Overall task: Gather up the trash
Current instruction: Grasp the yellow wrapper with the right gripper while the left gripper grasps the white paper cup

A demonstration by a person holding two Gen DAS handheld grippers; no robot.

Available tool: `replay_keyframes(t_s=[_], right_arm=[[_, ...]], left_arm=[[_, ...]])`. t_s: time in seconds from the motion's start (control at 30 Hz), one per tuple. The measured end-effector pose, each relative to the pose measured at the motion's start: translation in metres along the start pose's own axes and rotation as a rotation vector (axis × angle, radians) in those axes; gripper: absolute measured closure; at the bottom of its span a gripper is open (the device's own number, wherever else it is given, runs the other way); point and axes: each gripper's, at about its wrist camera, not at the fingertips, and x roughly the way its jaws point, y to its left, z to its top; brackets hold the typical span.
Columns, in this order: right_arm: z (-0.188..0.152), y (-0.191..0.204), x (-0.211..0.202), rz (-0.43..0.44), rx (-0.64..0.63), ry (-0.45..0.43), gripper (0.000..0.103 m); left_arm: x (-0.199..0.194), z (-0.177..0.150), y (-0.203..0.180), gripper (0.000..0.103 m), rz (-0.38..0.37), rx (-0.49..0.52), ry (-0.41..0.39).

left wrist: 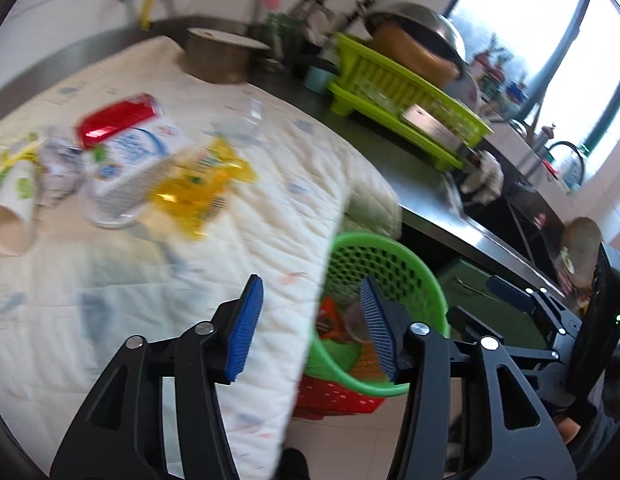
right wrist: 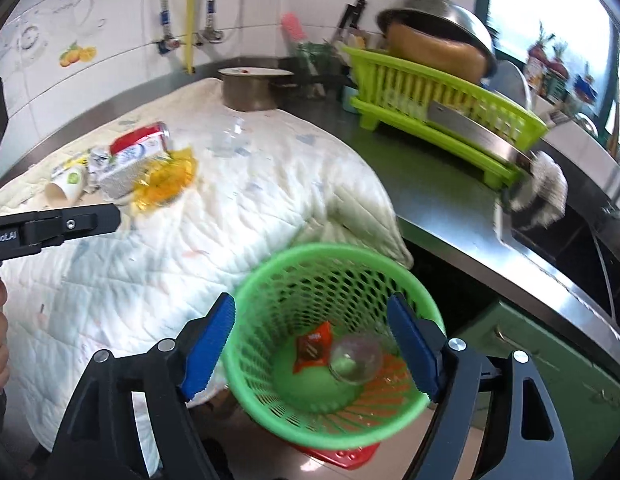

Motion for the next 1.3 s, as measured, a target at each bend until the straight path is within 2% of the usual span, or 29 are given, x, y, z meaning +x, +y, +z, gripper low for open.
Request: replay_keyframes(t_s=[0.13,0.47,0.73,0.83,1.07,1.13,1.2,1.23,1.3], right_arm=[[0.016,0.021,0.007,0.05,-0.032,-0.013,0.024],[0.065,0.085,0.037,0.194,-0.059,-0.016,0.019],[0.1,0.125,0.079,0.264,0.011,0.04,0.019],[0.109,0.132,0.102,0.279,0.072,0.089,0.019],[0.123,0.139,0.139,0.264,0.157,0.152,0.034],[0.124,0.14,0.147,0.257,0.171,0.16,0.035],[0.127,0.141,0.154,0.251,0.185,0.165,0.039],[0.128,0.142,0.158,0.246,0.191,0.174,0.046],[0.129,0.143,0.165,0.251,0.202,0.189,0.051]], left_arm=[[-0.024,0.001,0.027,0.045,0.073,-0.042,-0.041],[-0.072,-0.001,0.104,0.041,0.236,-0.157,-0.128],[-0.089,-0.004,0.162,0.041,0.329,-0.246,-0.141],[-0.091,-0.003,0.18,0.04,0.345,-0.266,-0.14],[-0.088,0.006,0.208,0.04,0.365,-0.285,-0.137],[-0.085,0.01,0.214,0.04,0.365,-0.289,-0.135],[-0.08,0.017,0.219,0.035,0.365,-0.297,-0.131],[-0.077,0.021,0.221,0.033,0.37,-0.303,-0.128],[-0.071,0.028,0.225,0.03,0.369,-0.312,-0.124]])
